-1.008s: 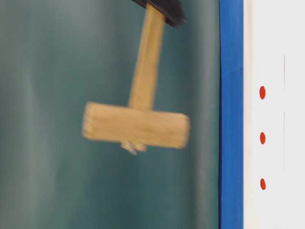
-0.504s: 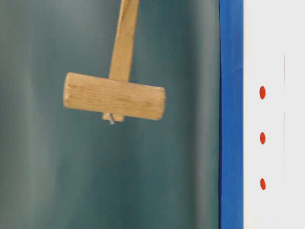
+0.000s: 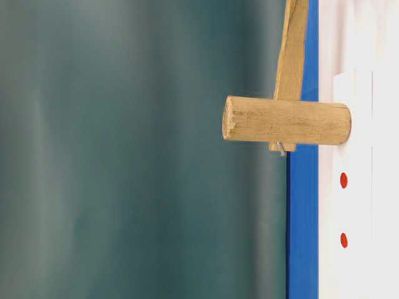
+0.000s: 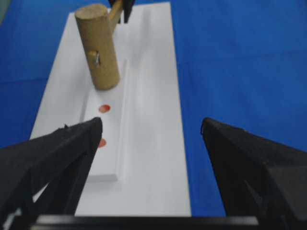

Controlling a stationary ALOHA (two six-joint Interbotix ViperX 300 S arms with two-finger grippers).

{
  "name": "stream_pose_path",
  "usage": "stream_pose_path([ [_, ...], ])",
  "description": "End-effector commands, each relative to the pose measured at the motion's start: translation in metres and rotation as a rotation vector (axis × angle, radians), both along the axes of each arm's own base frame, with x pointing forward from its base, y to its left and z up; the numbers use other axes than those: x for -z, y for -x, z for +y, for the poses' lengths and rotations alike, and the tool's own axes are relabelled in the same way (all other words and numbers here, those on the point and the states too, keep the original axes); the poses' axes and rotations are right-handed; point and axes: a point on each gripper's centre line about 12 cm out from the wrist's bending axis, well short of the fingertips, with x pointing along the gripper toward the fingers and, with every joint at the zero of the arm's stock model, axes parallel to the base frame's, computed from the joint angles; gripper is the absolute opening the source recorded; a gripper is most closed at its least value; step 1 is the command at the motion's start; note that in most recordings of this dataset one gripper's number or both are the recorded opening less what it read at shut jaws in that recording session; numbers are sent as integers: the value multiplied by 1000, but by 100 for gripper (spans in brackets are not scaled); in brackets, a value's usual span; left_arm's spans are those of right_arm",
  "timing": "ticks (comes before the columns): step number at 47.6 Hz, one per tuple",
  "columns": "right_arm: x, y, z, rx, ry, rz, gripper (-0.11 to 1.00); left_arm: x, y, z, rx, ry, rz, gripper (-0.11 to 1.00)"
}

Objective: Hit the mark with a hammer.
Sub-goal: 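Swing the mallet head down onto the rightmost red dot with the right gripper, then lift the mallet and move it back toward the left gripper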

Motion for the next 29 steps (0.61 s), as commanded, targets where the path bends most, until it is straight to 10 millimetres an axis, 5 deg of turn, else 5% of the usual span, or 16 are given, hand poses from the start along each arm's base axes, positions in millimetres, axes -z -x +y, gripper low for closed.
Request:
stream_pose_path([
  [1, -11, -5, -1, -5, 14, -40, 0, -3, -2, 0, 0, 1, -5, 82],
  [20, -91, 0, 1, -30, 111, -323, 0, -3, -2, 0, 0, 0, -5, 82],
  [29, -103, 4, 2, -44, 126, -347, 0, -3, -2, 0, 0, 0, -5, 82],
])
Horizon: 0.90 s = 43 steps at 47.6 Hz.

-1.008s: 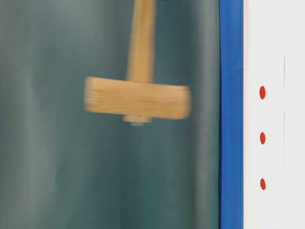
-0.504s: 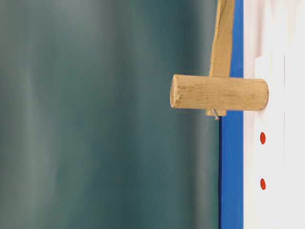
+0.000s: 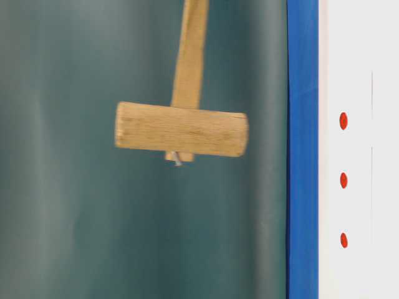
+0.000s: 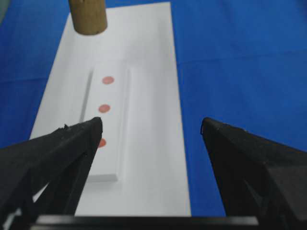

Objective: Hit the mark with a hammer.
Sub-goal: 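Lift the mallet and move it back toward the left gripper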

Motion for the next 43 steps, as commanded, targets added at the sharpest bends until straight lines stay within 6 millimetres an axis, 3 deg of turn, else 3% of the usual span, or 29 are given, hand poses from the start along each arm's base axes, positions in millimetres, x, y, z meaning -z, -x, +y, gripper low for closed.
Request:
stream_pose_path([
  [1, -15, -5, -1, -3, 14, -42, 0, -3, -2, 0, -1, 0, -3, 82],
  [12, -15, -21, 1, -20, 15, -32, 0, -5, -3, 1, -3, 1, -21, 82],
  [34, -20, -103, 10, -96, 21, -4, 0, -1, -3, 1, -5, 3, -12, 82],
  [43, -19, -121, 10, -108, 24, 12, 0, 0, -3, 1, -5, 1, -11, 82],
])
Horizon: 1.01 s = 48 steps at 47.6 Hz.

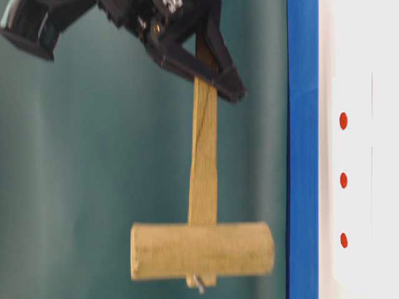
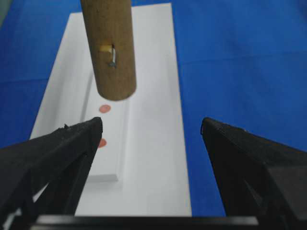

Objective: Hit the mark with a hammer.
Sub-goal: 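Lift the mallet and move it back toward the left gripper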

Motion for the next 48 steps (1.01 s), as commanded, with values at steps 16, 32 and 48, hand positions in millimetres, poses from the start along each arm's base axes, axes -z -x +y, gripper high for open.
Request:
stream_pose_path([
  [16, -19, -9, -1, -3, 15, -55, 0, 0, -18, 5, -29, 0, -95, 84],
  [32, -19, -9, -1, -7, 21, -54, 0, 2, -64, 9, -40, -5, -149, 90],
  [48, -19, -9, 0, -10, 22, -56, 0, 10, -115, 18, -66, -3, -93, 93],
])
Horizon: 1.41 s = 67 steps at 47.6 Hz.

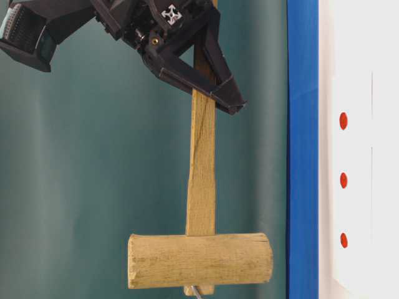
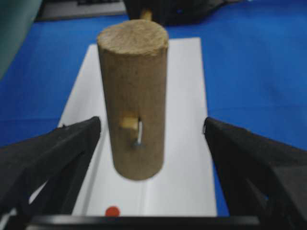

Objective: Hit the mark with a hammer.
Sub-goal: 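Grasp the mallet head with the left gripper and open the right gripper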

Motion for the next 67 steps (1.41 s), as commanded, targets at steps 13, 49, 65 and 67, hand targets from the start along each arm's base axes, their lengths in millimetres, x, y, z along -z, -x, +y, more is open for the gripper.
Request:
stream_pose_path([
  [13, -16, -5, 0, -3, 11, -49, 0, -4, -56, 9, -29, 53, 31, 93],
  [49, -17, -5, 1, -10, 18, -52, 0, 3, -64, 15, -59, 123, 83, 50],
  [65, -18, -6, 0, -5, 17, -58, 0, 3, -64, 15, -59, 121, 84, 50],
  [67, -18, -6, 0, -6, 18, -58, 0, 4, -64, 15, -59, 121, 86, 50],
])
